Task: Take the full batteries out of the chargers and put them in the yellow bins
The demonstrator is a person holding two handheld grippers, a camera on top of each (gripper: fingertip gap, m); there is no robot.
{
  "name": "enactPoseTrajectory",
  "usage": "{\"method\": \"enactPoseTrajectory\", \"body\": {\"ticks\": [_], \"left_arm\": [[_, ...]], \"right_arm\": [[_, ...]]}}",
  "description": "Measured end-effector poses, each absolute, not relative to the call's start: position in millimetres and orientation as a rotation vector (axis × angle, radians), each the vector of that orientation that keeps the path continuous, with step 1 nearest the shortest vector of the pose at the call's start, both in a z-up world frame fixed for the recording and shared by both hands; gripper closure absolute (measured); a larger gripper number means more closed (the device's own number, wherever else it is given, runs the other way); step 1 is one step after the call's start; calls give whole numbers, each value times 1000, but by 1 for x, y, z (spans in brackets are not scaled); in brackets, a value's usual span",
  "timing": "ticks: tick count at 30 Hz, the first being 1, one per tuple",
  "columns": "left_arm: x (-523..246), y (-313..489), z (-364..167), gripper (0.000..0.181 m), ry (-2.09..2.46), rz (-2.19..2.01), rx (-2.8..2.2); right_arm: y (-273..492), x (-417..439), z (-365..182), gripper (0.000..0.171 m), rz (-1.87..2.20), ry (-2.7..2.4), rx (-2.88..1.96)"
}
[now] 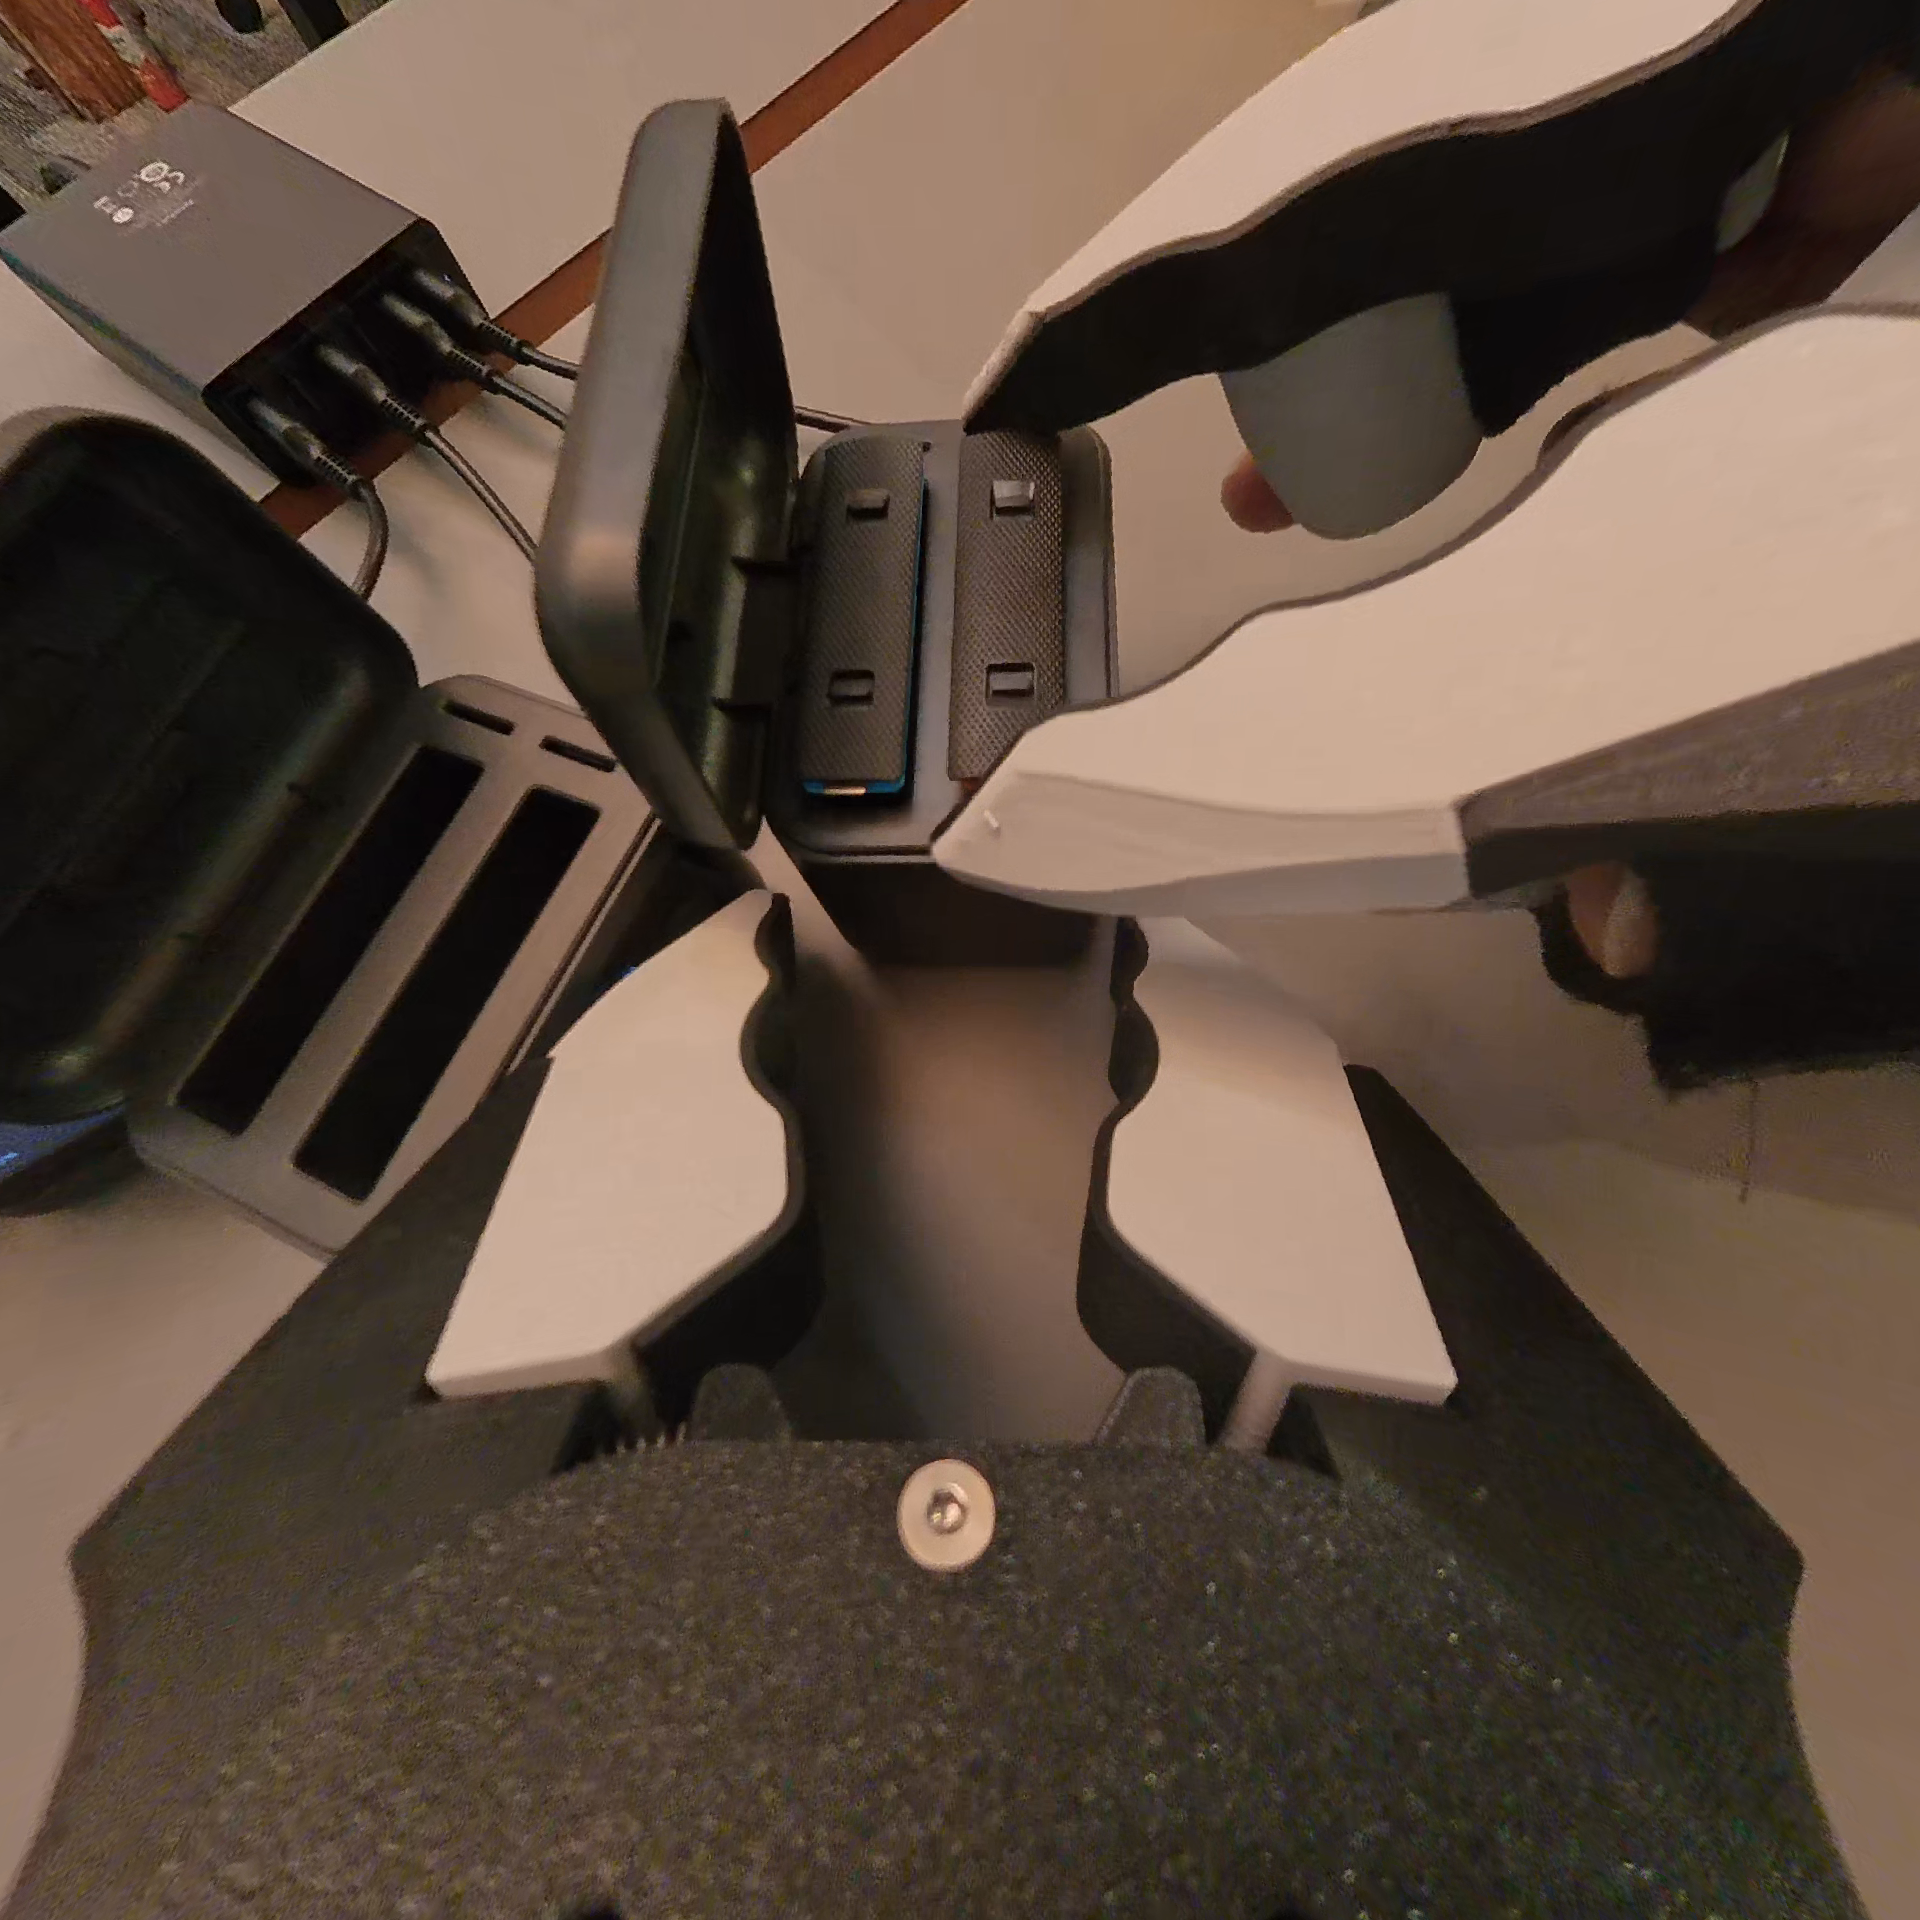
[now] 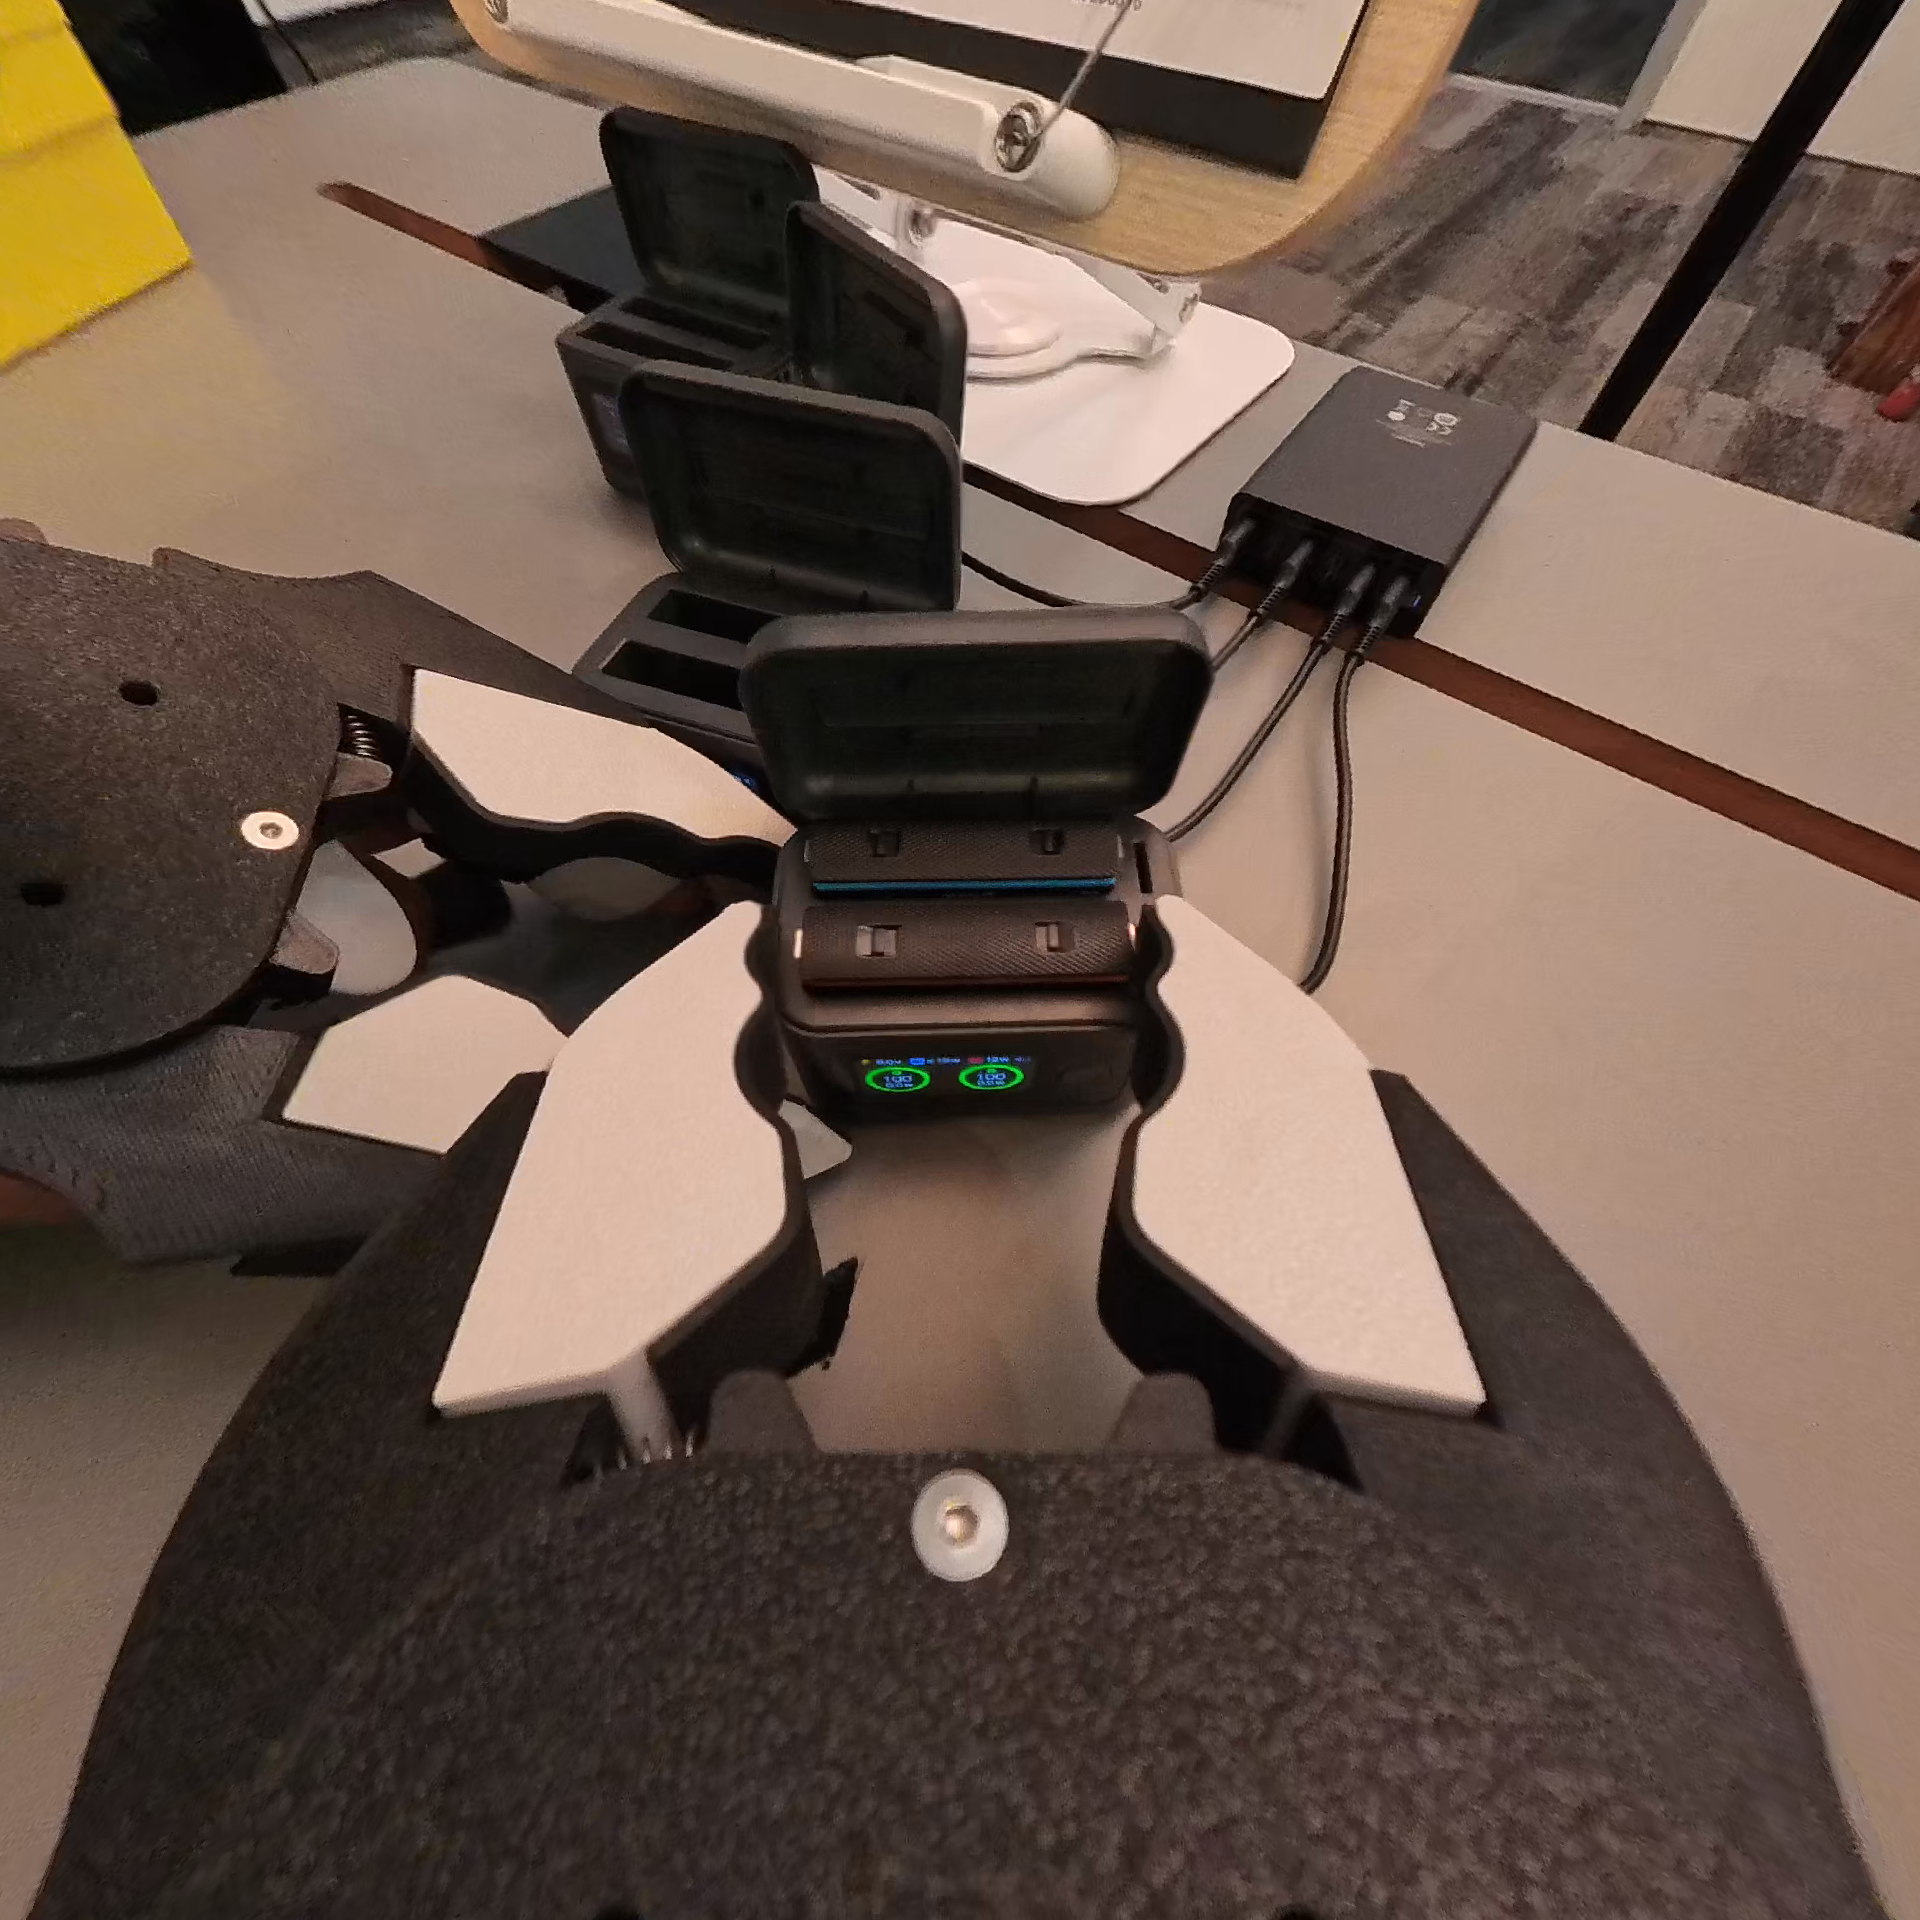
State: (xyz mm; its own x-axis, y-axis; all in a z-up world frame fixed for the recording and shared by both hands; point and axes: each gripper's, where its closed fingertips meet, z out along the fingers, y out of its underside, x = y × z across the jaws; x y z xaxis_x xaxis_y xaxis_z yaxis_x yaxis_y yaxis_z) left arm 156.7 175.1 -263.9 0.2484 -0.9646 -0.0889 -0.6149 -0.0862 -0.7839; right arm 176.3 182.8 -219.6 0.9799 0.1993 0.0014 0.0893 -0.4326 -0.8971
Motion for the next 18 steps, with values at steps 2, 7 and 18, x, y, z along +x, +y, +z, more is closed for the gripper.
{"method": "enactPoseTrajectory", "body": {"ticks": [2, 7, 18], "left_arm": [[157, 175, -264, 123, 1452, -606, -1791], [157, 175, -264, 123, 1452, -606, -1791], [162, 176, -263, 125, 1455, -595, -1772]], "right_arm": [[181, 177, -219, 110, 156, -197, -2007], [181, 178, -218, 110, 161, -202, -1985], [180, 177, -216, 112, 139, -191, -1920]]}}
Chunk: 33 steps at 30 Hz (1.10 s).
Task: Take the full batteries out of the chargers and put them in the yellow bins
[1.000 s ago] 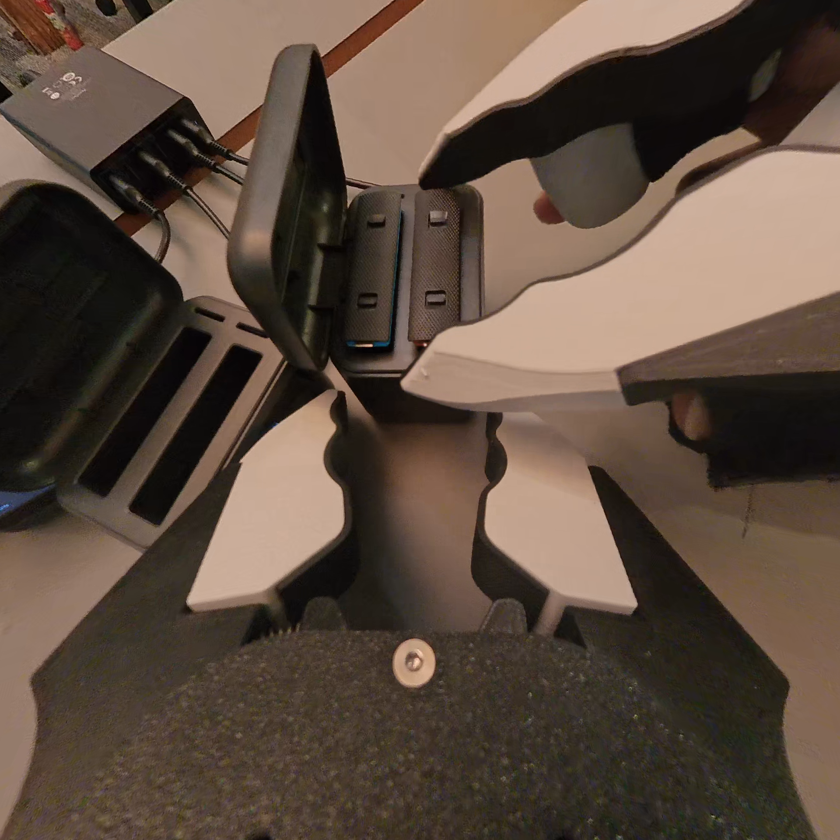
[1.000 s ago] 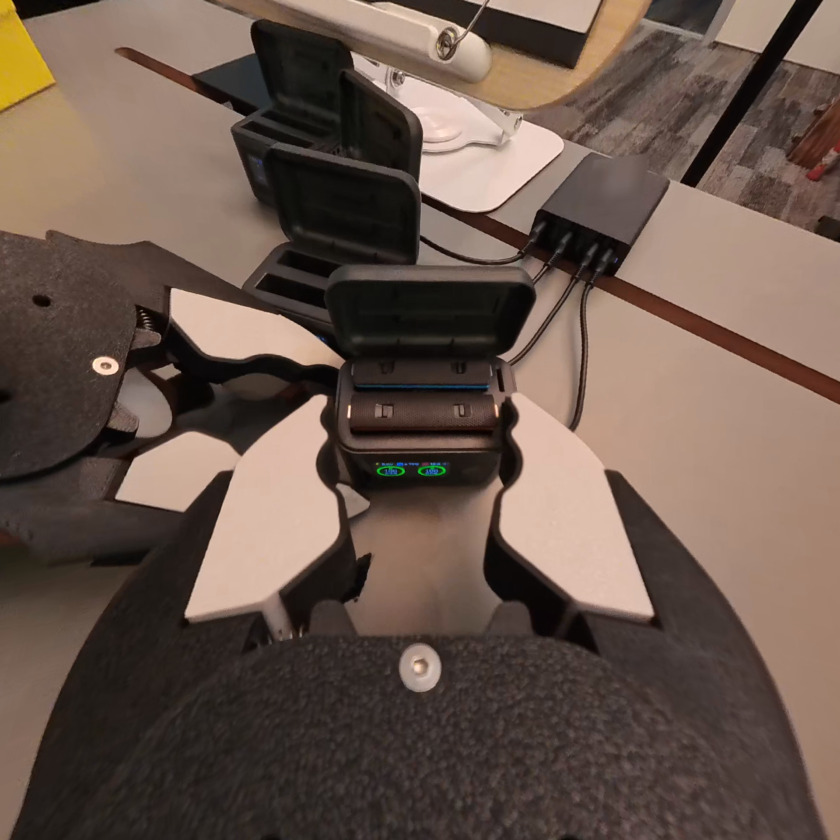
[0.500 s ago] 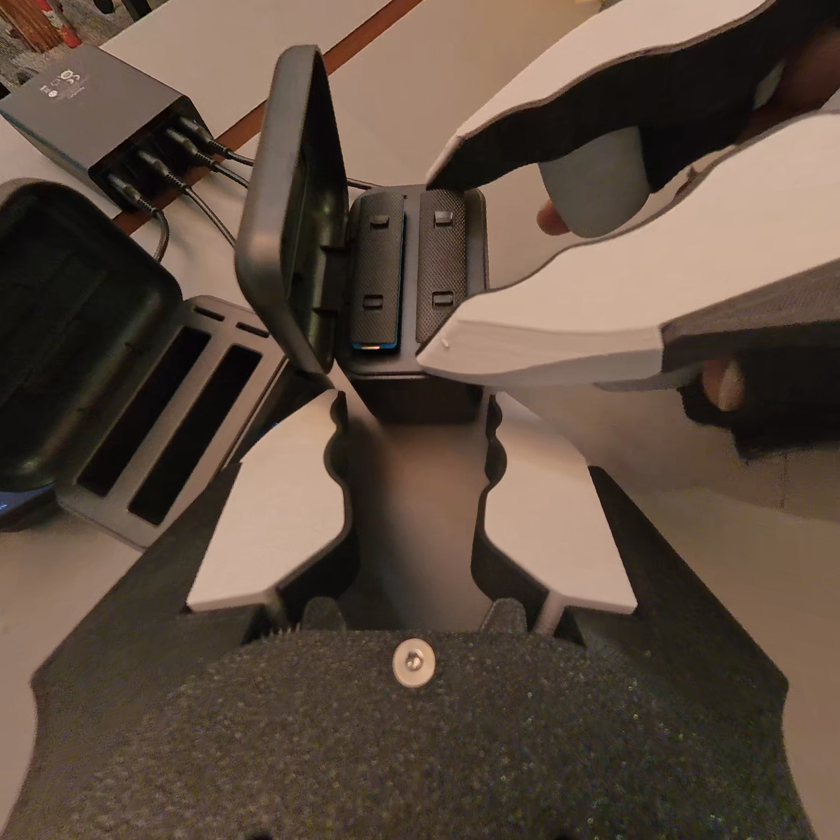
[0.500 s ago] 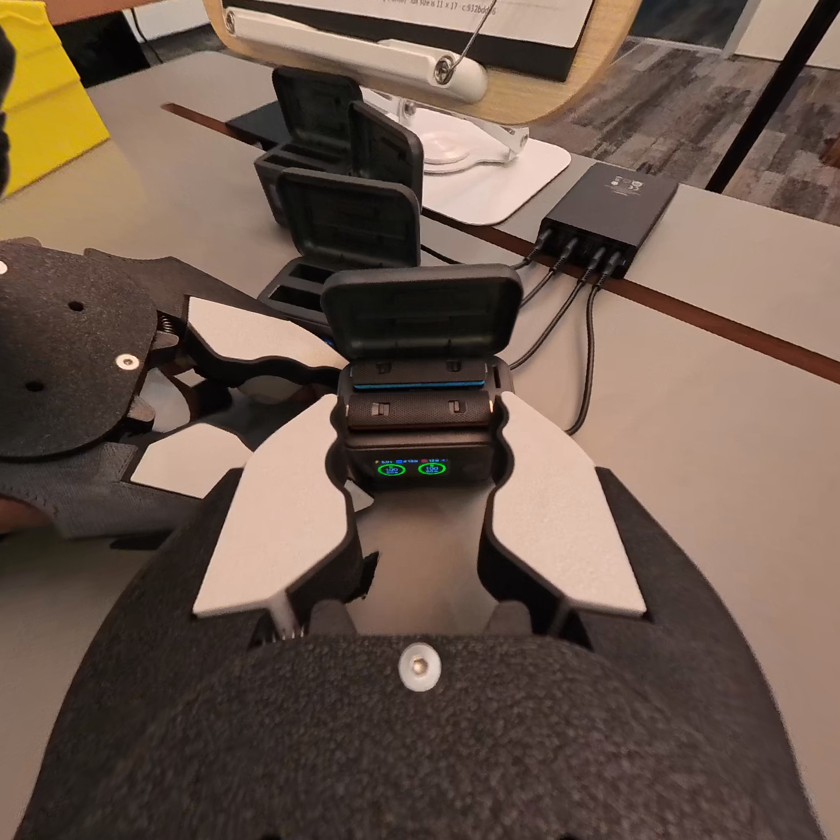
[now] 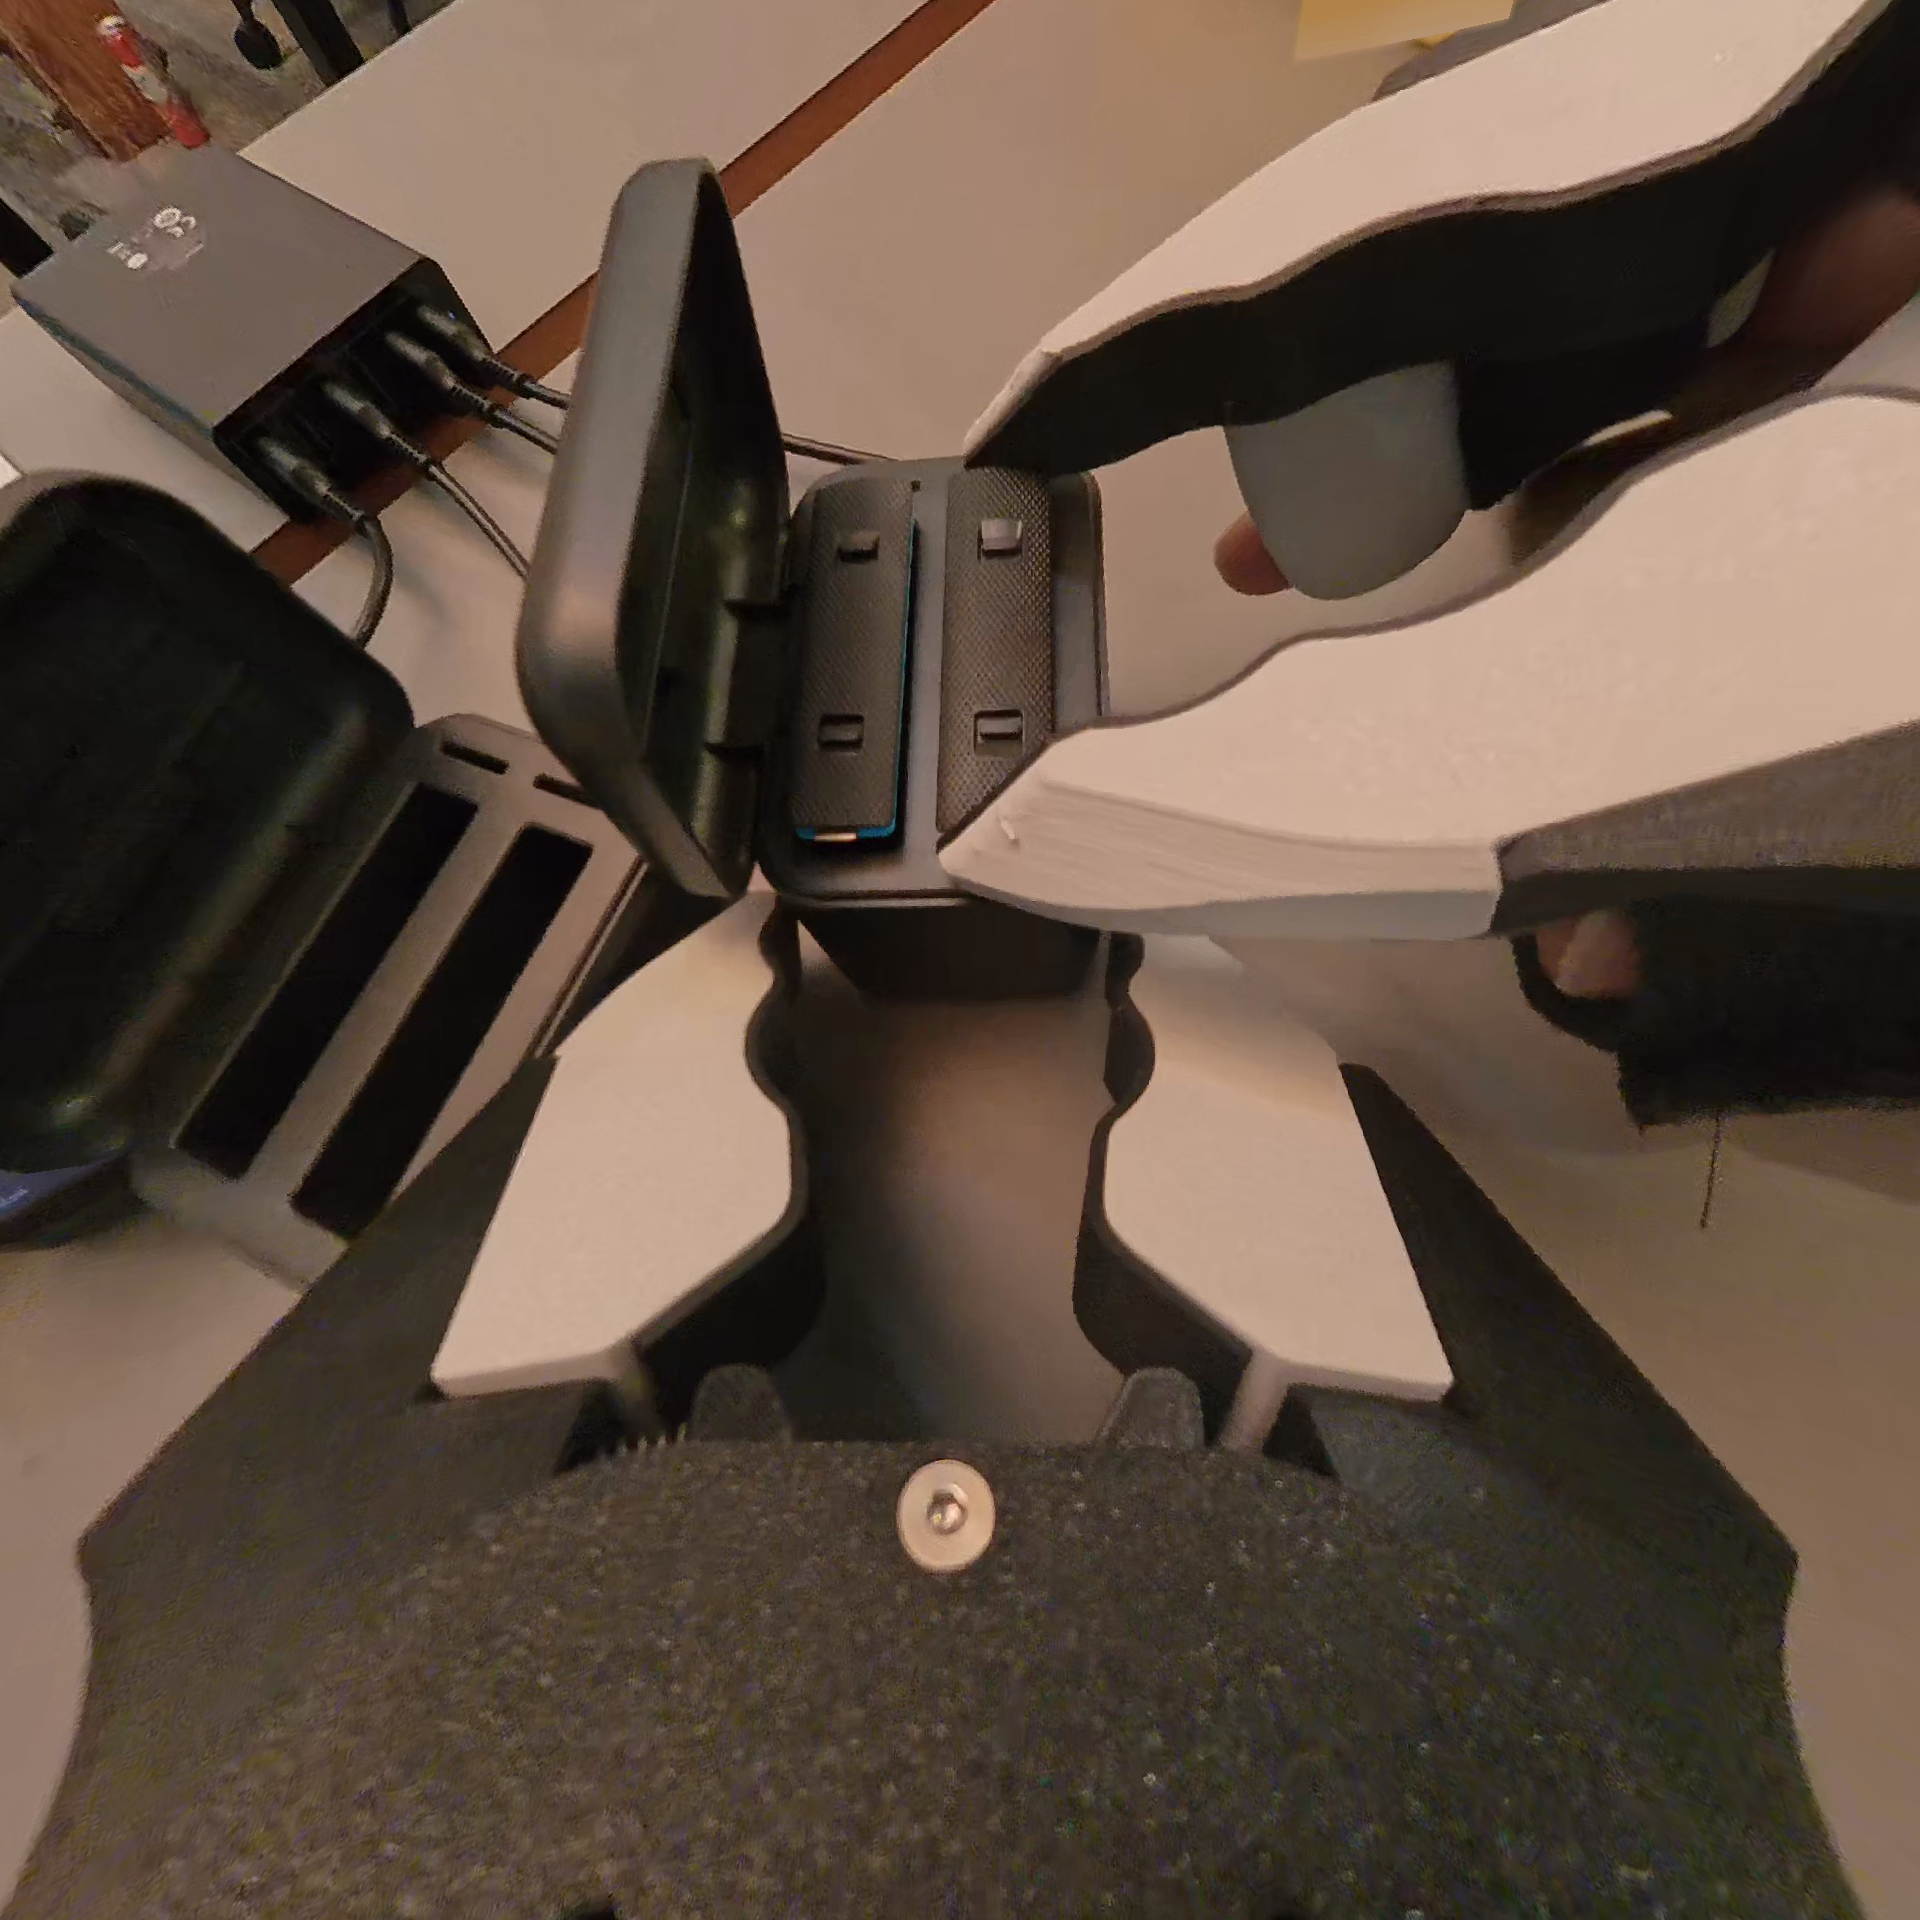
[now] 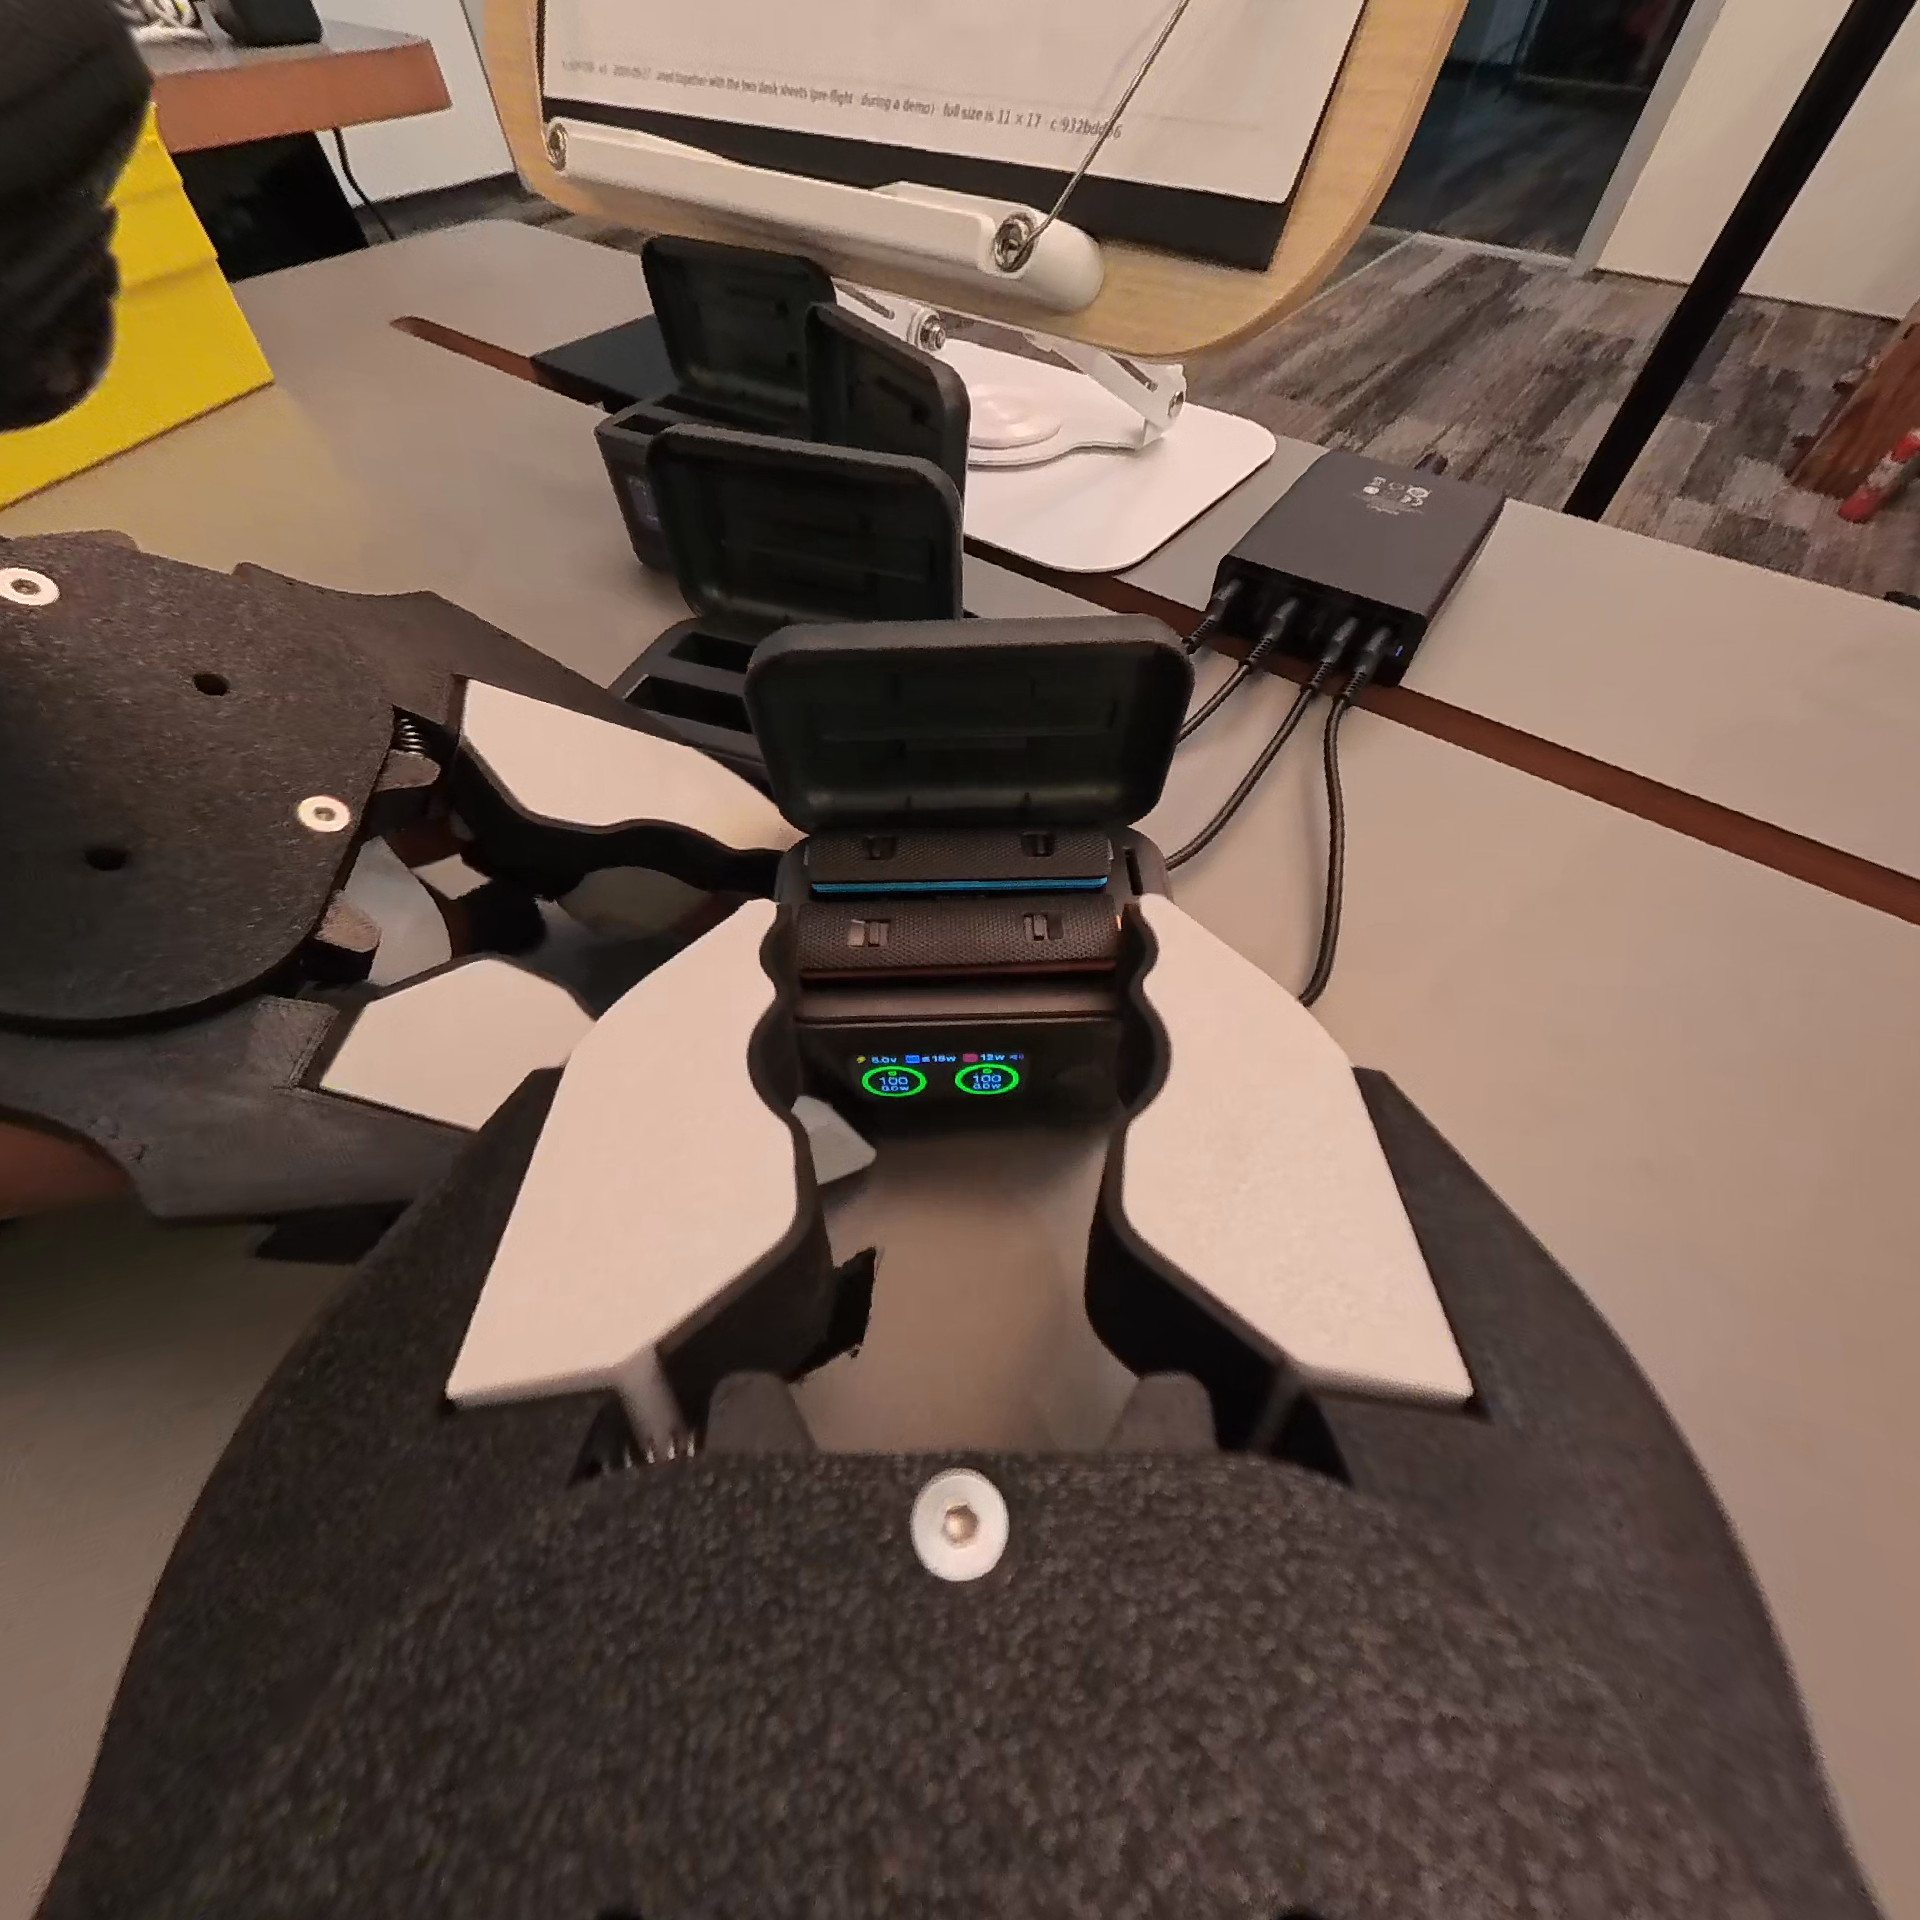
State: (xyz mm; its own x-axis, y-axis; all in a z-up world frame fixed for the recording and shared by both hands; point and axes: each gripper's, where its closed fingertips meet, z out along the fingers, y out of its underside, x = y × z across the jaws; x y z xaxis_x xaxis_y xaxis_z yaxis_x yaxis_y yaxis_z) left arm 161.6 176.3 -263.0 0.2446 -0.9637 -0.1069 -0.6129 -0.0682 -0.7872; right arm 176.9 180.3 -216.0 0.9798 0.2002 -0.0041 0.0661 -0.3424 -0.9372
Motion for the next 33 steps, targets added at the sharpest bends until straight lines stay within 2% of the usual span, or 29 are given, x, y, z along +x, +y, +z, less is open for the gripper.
{"method": "enactPoseTrajectory", "body": {"ticks": [20, 27, 33], "left_arm": [[138, 178, -260, 128, 1486, -652, -1778], [130, 177, -263, 129, 1523, -673, -1774], [129, 176, -263, 130, 1538, -716, -1774]], "right_arm": [[182, 155, -205, 113, 147, -184, -1855], [179, 160, -142, 112, 193, -129, -1680], [167, 212, -66, 113, 119, -21, -1574]]}}
